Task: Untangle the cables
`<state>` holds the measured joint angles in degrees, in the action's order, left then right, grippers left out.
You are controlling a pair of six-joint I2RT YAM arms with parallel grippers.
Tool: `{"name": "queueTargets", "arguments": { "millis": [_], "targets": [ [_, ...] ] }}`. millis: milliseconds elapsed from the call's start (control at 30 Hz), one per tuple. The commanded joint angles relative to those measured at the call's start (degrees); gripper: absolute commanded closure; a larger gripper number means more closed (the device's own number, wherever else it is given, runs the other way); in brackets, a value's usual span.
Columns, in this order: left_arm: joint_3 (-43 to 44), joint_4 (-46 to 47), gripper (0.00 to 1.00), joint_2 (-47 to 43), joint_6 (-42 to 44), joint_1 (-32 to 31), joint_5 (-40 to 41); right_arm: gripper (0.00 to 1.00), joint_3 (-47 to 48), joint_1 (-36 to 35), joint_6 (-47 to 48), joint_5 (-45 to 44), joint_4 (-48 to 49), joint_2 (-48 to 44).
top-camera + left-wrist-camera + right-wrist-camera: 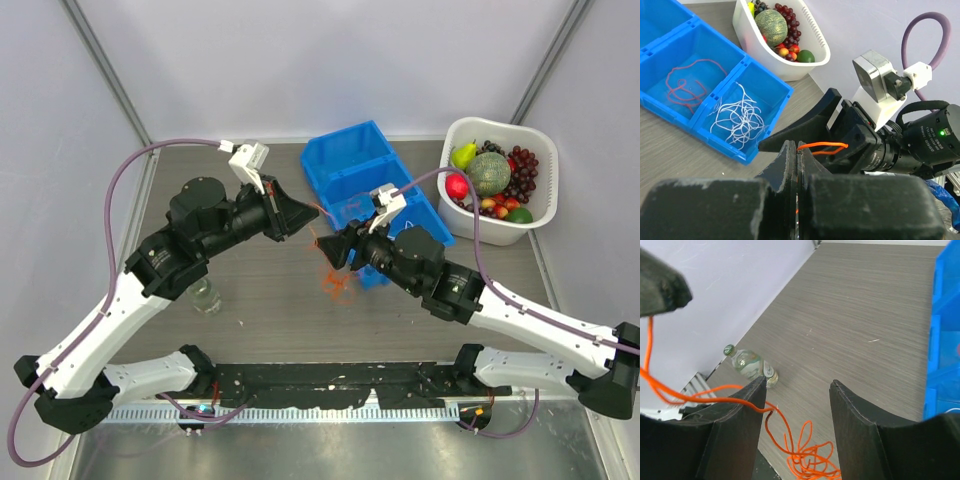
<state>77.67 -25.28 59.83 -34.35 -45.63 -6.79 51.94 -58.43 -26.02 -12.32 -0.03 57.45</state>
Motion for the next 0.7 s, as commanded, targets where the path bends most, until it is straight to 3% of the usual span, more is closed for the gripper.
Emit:
{"name": "queueTargets", "arguments": {
  "millis": [0, 233, 367, 500, 667],
  "targets": [
    [2.0, 2.3, 1.0, -0.8, -1.4, 0.2, -2.5, 0.42, 4.9, -0.1, 1.1, -8.6, 0.4, 1.8],
    [7.0, 4.4, 1.0, 1.2, -2.7, 0.2, -5.3, 0.44, 1.8, -1.1, 1.0, -13.6, 4.2, 8.7],
    [11.8, 6.6, 1.0, 2.8, -3.5, 0.2, -5.3, 0.44, -8.1, -1.2, -3.9, -11.8, 16.2, 15.0],
    [17.1, 5.9, 1.0, 5.1, -2.6, 0.2, -4.1, 0.46, -13.9, -3.0, -10.1, -9.7, 20.5, 23.1],
    [22.3, 2.3, 1.0, 6.1, 0.9, 0.2, -0.5, 0.46, -19.9, -5.0, -11.4, -10.0, 23.1, 22.8]
  ]
}}
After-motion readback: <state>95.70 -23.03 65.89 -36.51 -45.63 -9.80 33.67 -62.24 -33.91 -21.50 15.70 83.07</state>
